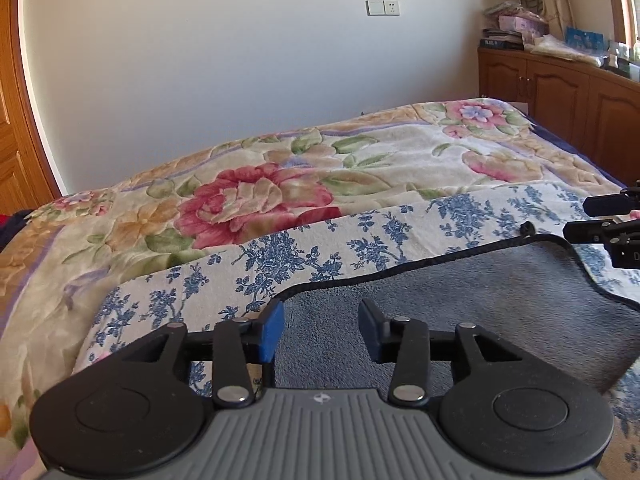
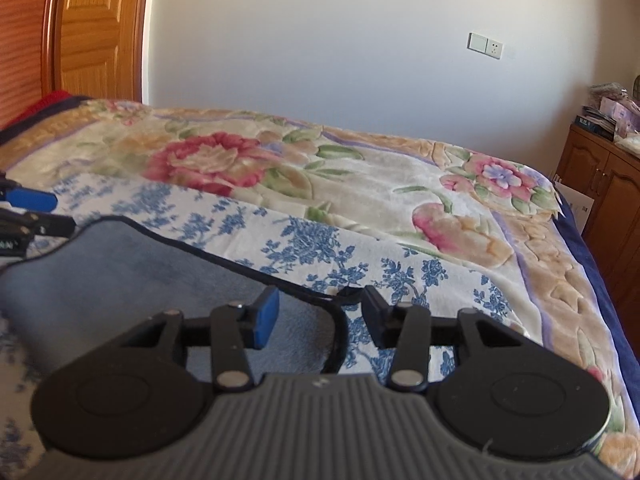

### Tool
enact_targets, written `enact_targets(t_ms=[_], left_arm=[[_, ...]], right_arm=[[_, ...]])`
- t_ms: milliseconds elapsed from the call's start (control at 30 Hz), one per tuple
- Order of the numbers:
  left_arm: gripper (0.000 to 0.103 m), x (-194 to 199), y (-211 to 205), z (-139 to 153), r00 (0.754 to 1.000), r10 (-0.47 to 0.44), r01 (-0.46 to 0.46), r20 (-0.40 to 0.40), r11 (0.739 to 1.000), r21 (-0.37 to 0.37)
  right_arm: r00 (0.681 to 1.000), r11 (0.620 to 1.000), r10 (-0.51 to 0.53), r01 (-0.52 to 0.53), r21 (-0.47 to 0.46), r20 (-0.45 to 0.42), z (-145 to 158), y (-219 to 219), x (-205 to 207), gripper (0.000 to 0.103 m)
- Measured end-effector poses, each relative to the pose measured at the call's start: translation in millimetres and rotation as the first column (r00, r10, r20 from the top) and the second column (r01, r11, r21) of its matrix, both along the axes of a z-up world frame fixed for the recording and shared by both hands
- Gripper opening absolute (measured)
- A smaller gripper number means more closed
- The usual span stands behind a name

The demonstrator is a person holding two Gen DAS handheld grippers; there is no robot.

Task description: Fold towel

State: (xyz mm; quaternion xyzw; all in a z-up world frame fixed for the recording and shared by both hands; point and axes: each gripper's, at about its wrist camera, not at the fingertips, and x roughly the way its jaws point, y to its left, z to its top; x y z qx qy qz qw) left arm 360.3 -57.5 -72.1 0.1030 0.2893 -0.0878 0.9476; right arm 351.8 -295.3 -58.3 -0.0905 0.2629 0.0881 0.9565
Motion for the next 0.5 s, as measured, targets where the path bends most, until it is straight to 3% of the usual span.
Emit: enact_targets(t_ms=[133, 233, 400, 500], left_arm=[[0.050, -15, -1, 14, 1.000, -0.004, 0.004, 0.007, 1.000, -0.007], [0.059, -27, -2, 26, 1.000, -0.002, 0.002, 0.026, 1.000, -0.007], [0.084, -51, -2, 39, 0.998, 0.017, -0.016, 0.066, 1.000, -0.016], [0.085, -62, 0, 44, 0.998, 0.021, -0.019, 0.063, 0.999, -0.030]], right_arm=[[1.000, 0.999, 0.005, -0.005, 0.036, 0.000, 12, 4, -18, 0.047], [1.000, 0.999, 0.009, -0.009, 0.050, -0.002, 18, 9, -30, 0.047], [1.000, 0.997, 0.019, -0.019, 0.072, -0.006, 25, 13, -52, 0.047], [1.000, 0.997, 0.023, -0.022, 0.080, -0.007, 30, 14, -64, 0.047]])
